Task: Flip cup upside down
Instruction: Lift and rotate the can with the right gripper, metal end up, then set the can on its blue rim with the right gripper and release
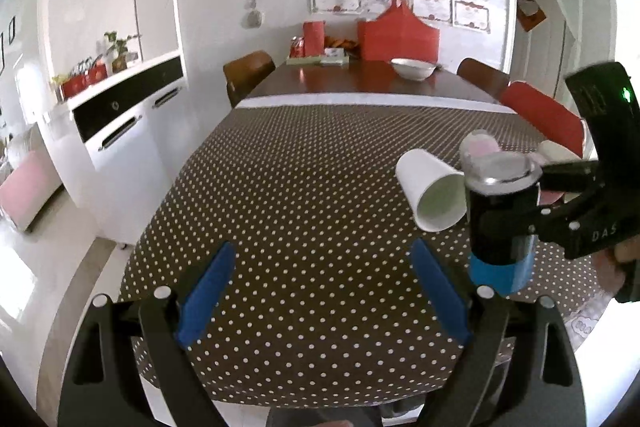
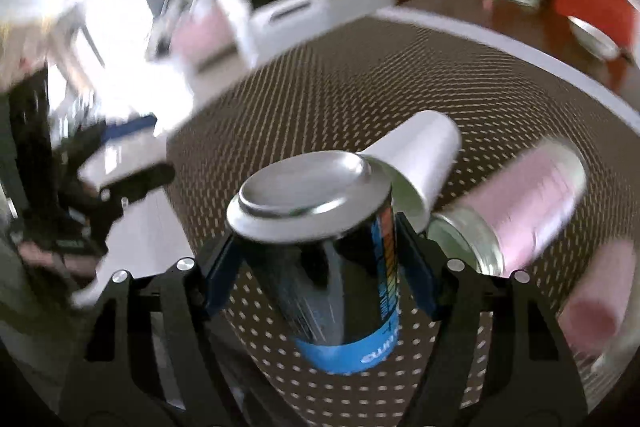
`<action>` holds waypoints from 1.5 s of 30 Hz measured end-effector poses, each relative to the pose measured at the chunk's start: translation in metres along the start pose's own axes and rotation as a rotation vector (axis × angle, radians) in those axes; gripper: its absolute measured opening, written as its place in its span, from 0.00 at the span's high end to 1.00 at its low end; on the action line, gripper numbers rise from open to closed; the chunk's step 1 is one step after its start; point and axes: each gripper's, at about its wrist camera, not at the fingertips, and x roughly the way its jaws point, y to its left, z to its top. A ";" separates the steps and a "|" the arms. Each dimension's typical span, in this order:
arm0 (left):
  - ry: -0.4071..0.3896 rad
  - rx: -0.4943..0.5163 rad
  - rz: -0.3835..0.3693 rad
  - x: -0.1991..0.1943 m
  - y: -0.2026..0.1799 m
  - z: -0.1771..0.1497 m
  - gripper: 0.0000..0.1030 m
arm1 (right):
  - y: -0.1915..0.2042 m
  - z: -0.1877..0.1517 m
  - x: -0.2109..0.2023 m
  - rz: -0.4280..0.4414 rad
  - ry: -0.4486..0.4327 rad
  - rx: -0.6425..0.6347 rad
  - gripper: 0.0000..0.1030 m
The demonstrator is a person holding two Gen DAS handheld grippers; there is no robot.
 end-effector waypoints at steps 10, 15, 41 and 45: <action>-0.082 0.059 0.003 -0.023 -0.017 0.006 0.14 | 0.021 -0.014 -0.053 -0.080 -0.371 0.119 0.33; -0.102 0.037 0.004 -0.032 -0.014 0.004 0.14 | 0.044 -0.032 -0.048 -0.282 -0.473 0.058 0.33; -0.147 0.046 0.016 -0.056 -0.019 -0.011 0.14 | 0.049 -0.080 -0.033 -0.554 -0.464 0.144 0.06; -0.165 0.043 0.024 -0.064 -0.021 -0.010 0.14 | 0.049 -0.079 -0.046 -0.557 -0.472 0.175 0.06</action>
